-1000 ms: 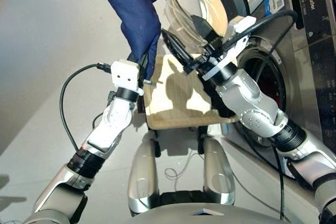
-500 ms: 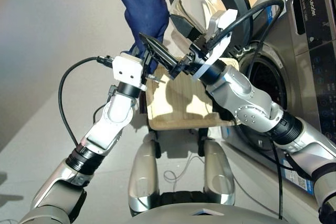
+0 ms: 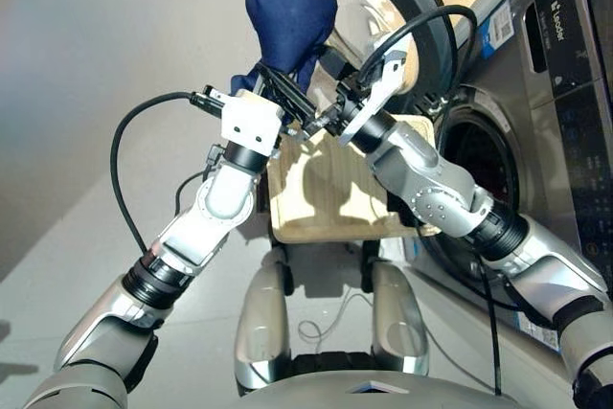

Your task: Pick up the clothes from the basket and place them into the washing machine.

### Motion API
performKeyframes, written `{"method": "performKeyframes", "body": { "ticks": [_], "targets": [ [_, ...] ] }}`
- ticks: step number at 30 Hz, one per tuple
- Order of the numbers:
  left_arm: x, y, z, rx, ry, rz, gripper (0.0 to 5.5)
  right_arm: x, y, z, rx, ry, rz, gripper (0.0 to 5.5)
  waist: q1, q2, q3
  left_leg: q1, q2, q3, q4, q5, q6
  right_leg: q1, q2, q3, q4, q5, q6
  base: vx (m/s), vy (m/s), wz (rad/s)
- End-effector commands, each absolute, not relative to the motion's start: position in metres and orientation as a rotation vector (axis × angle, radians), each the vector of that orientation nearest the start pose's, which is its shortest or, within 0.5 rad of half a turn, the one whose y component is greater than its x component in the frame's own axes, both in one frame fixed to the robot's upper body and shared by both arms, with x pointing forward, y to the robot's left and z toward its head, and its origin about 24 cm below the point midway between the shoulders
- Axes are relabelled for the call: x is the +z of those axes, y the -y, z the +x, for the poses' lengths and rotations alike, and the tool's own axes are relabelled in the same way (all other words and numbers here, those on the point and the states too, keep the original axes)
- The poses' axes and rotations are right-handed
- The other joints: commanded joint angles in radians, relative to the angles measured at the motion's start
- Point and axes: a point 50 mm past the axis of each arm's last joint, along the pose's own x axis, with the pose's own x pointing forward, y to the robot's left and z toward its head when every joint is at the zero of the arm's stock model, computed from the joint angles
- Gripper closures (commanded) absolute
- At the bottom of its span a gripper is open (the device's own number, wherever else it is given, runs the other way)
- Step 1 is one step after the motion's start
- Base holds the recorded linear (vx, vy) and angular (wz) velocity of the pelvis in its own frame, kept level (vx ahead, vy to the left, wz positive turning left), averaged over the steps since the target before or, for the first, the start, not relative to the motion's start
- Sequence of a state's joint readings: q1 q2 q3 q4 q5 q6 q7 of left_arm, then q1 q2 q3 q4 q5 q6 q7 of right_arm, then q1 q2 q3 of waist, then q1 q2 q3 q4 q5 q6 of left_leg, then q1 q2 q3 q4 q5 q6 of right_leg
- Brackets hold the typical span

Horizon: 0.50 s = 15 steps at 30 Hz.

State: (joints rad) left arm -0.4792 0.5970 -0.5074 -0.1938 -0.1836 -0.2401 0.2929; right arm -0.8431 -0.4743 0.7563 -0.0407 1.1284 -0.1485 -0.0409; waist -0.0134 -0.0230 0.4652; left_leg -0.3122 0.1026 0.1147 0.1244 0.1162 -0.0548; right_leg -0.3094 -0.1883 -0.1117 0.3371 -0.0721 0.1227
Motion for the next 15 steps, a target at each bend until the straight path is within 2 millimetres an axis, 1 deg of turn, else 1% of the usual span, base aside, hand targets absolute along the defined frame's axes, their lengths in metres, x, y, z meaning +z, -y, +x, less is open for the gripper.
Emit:
{"method": "performKeyframes", "body": {
  "ticks": [1, 12, 13, 14, 15],
  "targets": [
    [0.216, -0.085, 0.248, -0.473, 0.93, 0.194, 5.5, 0.228, 0.008, 0.291, 0.961, 0.337, 0.465, 0.0, 0.024, -0.032, -0.095, 0.06, -0.035, 0.02, 0.049, -0.112, 0.0, -0.051, -0.023, 0.024, -0.058, 0.116, 0.048, 0.0, 0.0, 0.0],
    [0.211, -0.081, 0.251, -0.488, 0.896, 0.189, 5.5, 0.237, 0.008, 0.293, 0.954, 0.384, 0.455, 0.0, 0.023, -0.028, -0.097, 0.053, -0.037, 0.015, 0.055, -0.111, -0.003, -0.043, -0.025, 0.023, -0.066, 0.113, 0.046, 0.0, 0.0, 0.0],
    [0.211, -0.081, 0.251, -0.489, 0.895, 0.191, 5.5, 0.238, 0.009, 0.292, 0.953, 0.392, 0.452, 0.75, 0.023, -0.028, -0.097, 0.053, -0.037, 0.015, 0.055, -0.111, -0.003, -0.042, -0.025, 0.023, -0.066, 0.113, 0.045, 0.0, 0.0, 0.0],
    [0.21, -0.081, 0.251, -0.49, 0.892, 0.192, 5.5, 0.24, 0.01, 0.292, 0.952, 0.404, 0.45, 0.97, 0.023, -0.027, -0.097, 0.053, -0.037, 0.015, 0.055, -0.11, -0.003, -0.042, -0.025, 0.022, -0.067, 0.113, 0.045, 0.0, 0.0, 0.0],
    [0.209, -0.081, 0.252, -0.489, 0.887, 0.191, 5.5, 0.241, 0.011, 0.291, 0.947, 0.416, 0.45, 0.86, 0.022, -0.027, -0.097, 0.054, -0.037, 0.015, 0.054, -0.111, -0.003, -0.041, -0.025, 0.023, -0.069, 0.113, 0.045, 0.0, 0.0, 0.0]
  ]
}}
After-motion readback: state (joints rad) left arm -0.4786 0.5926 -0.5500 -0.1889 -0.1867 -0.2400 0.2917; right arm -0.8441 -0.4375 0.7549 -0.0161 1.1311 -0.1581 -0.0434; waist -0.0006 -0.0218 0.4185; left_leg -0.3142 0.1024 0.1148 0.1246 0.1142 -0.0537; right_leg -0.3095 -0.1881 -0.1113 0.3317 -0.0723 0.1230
